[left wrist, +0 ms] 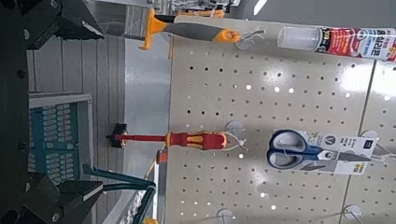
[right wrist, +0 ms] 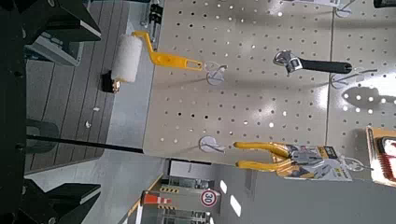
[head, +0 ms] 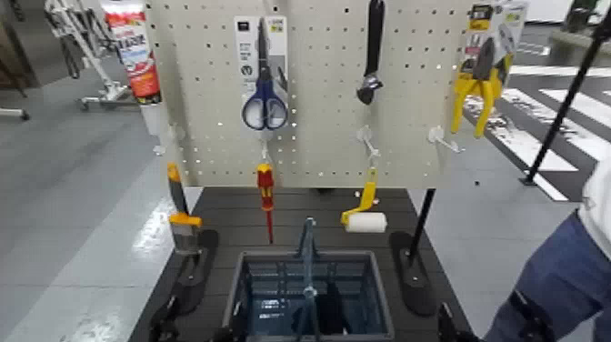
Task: Put the yellow paint brush into the crate.
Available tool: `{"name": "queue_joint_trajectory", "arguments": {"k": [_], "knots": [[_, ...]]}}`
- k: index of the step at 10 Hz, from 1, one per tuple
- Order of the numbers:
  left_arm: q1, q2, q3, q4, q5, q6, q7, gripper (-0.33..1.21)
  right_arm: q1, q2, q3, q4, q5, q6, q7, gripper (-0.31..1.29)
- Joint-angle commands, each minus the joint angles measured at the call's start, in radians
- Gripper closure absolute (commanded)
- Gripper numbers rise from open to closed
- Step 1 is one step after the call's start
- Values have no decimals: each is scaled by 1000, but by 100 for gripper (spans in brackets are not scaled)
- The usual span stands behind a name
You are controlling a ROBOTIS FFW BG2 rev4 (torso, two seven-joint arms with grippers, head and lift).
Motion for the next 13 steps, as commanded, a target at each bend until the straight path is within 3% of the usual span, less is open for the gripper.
{"name": "queue_joint_trajectory", "arguments": {"k": [1,3,6,13], "knots": [[-16,-81,33,-6,-1,-2,-18,16,0,2,0,0,-2,0,0,15],[-31,-84,82,-14,14,21,-53,16,0,2,0,0,-3,1,3,15],[-85,-92,214,-72,77,234,-207,17,-2,2,0,0,-9,6,9,15],[-231,-5,420,-66,167,429,-420,23,-28,18,3,21,-29,20,45,15]]}}
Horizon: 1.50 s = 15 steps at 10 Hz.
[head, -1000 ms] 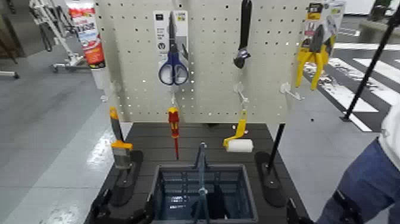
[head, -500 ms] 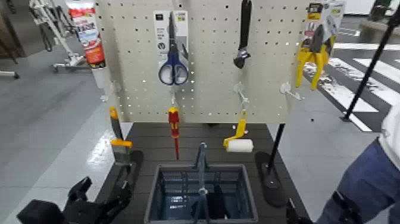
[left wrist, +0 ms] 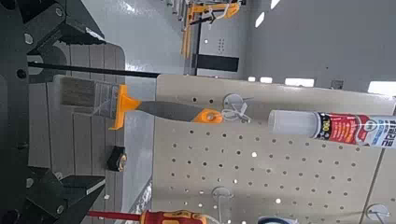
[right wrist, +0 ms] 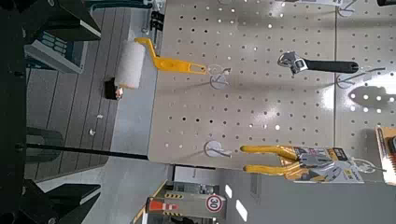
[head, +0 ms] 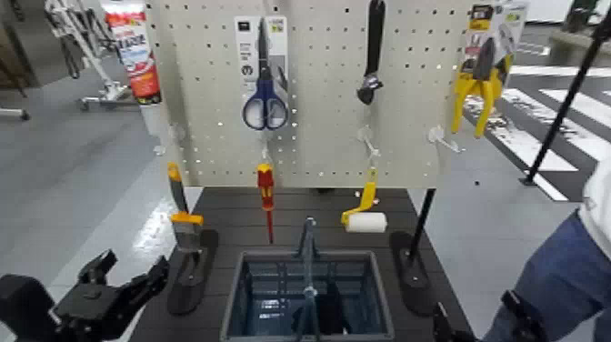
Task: Put the yellow paint brush into the crate.
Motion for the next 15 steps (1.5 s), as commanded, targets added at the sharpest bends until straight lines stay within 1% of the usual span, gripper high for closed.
{"name": "queue_joint_trajectory", "arguments": {"k": [1,2,4,5,6,8,10,13,15], "knots": [[-62,14,70,10,33,74,-67,24,-19,11,2,11,-5,9,21,15],[-84,32,86,26,53,92,-101,24,-27,14,3,14,-8,12,31,15],[-146,55,116,83,79,109,-167,24,-38,21,5,20,-10,20,46,15],[-180,72,118,119,91,111,-195,24,-42,21,6,23,-13,23,50,15],[-206,80,118,149,94,120,-224,24,-47,21,8,28,-16,25,58,15],[-255,97,109,210,107,105,-250,24,-58,23,16,34,-20,32,70,15],[-318,118,84,268,107,82,-265,24,-65,21,20,39,-25,39,77,15],[-386,144,75,348,107,76,-305,24,-84,23,31,49,-31,49,89,15],[-436,166,50,417,114,66,-337,24,-96,23,39,59,-39,55,103,15]]}}
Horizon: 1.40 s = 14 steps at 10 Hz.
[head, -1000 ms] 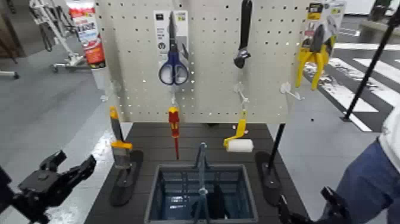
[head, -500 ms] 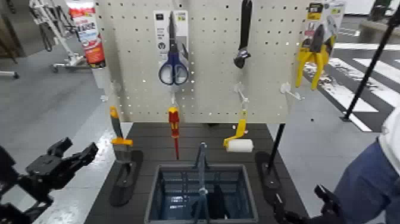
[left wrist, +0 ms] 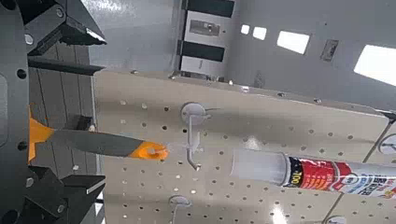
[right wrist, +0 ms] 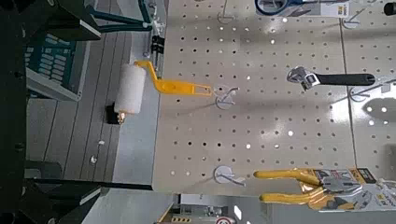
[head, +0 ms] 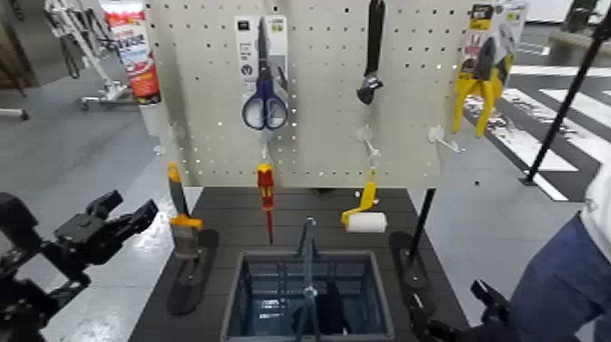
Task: Put the yellow paint brush into the crate.
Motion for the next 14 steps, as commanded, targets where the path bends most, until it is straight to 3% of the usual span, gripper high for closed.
{"name": "queue_joint_trajectory", "arguments": {"k": [1,4,7,14], "knots": [[-60,27,-41,81,14,-14,-24,24,-13,0,7,8,-7,9,10,15],[-129,53,-93,162,23,-28,-66,24,-26,0,13,15,-15,20,23,15],[-190,59,-142,248,15,-29,-110,24,-36,-1,17,26,-27,21,30,15],[-249,81,-202,300,-31,15,-138,25,-53,-1,28,43,-38,26,43,15]]}}
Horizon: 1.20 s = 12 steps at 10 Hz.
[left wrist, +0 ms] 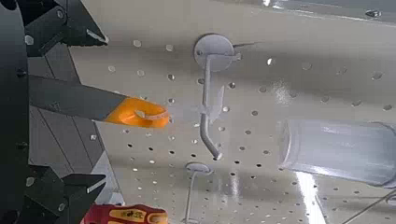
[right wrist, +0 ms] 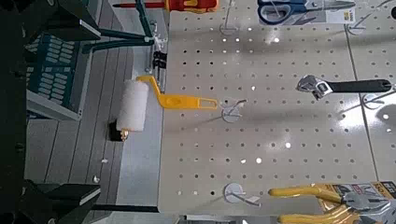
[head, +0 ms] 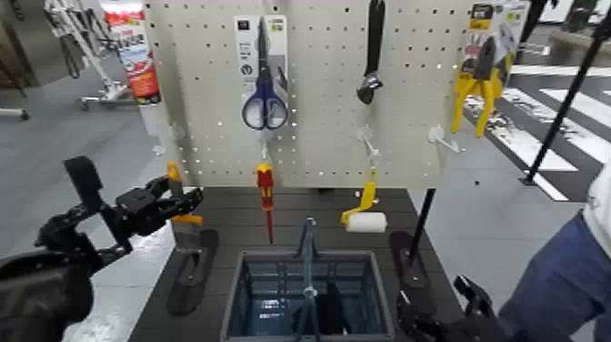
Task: Put the yellow paint brush into the crate.
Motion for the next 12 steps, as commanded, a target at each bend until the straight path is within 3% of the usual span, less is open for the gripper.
{"name": "queue_joint_trajectory", "arguments": {"k": [1,2,4,5,7,12], "knots": [[-8,3,-10,6,-13,9,-2,28,-2,0,0,2,-2,0,4,15],[-10,3,-12,6,-18,12,-3,35,-3,0,2,2,-3,2,5,15],[-16,6,-24,6,-30,41,-15,84,-3,-2,3,2,-3,2,5,15],[-17,6,-28,1,-33,51,-15,87,-3,-2,3,2,-3,3,7,15],[-17,4,-25,-6,-37,55,-11,111,-3,-2,3,2,-3,3,7,15],[-19,4,-25,-13,-37,57,-11,111,-3,-2,3,2,-3,5,10,15]]}}
